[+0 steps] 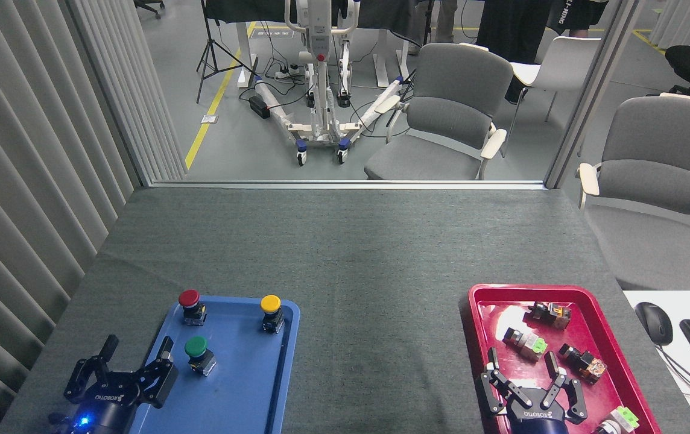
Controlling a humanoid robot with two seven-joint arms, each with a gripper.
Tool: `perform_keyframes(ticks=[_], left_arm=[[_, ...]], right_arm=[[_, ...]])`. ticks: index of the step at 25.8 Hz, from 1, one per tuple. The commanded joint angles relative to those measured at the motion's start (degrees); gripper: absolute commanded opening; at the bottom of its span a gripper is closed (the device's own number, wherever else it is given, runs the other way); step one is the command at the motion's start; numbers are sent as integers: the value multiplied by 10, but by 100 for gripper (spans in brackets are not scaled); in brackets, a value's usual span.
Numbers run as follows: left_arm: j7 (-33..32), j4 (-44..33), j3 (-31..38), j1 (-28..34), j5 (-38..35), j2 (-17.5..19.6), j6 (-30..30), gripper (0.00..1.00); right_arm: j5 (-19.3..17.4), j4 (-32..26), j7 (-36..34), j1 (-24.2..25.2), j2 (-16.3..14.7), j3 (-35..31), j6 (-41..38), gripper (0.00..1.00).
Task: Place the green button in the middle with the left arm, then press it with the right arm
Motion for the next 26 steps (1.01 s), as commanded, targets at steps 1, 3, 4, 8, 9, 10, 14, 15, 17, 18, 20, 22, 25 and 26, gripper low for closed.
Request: perform_keyframes(ticks=[1,3,4,8,9,10,14,15,17,18,20,22,25,26], left_arm=[[0,2,0,-2,0,0,0,100],[0,2,0,-3,0,0,0,100],[0,2,0,-3,0,0,0,100],[0,2,0,-3,0,1,-1,100],[0,2,0,-3,1,1,-1,100],[0,2,0,-3,1,1,-1,100],[0,2,0,-3,0,1,-1,100],[-1,2,0,-3,0,1,-1,100],[0,2,0,-3,0,2,-1,100],[0,3,0,-3,-1,2,-1,100],[0,8,0,-3,-1,2,-1,100],[0,11,0,-3,-1,2,-3,100],[2,17,-1,-3,-7,5,-27,100],[2,22,0,-3,-7,5,-41,100]], right_arm=[[3,-6,1,1,0,0,0,100],[5,-9,2,2,0,0,0,100],[6,-10,2,2,0,0,0,100],[8,-21,22,2,2,0,0,100],[8,-23,22,2,4,0,0,100],[11,-26,22,2,4,0,0,100],[23,-29,22,2,6,0,0,100],[23,-30,22,3,6,0,0,100],[23,-30,22,5,6,0,0,100],[23,-31,22,5,6,0,0,100],[23,-31,22,5,6,-1,1,100],[23,-31,22,5,6,0,1,100],[23,-30,22,5,6,0,2,100],[23,-30,22,5,6,0,2,100]])
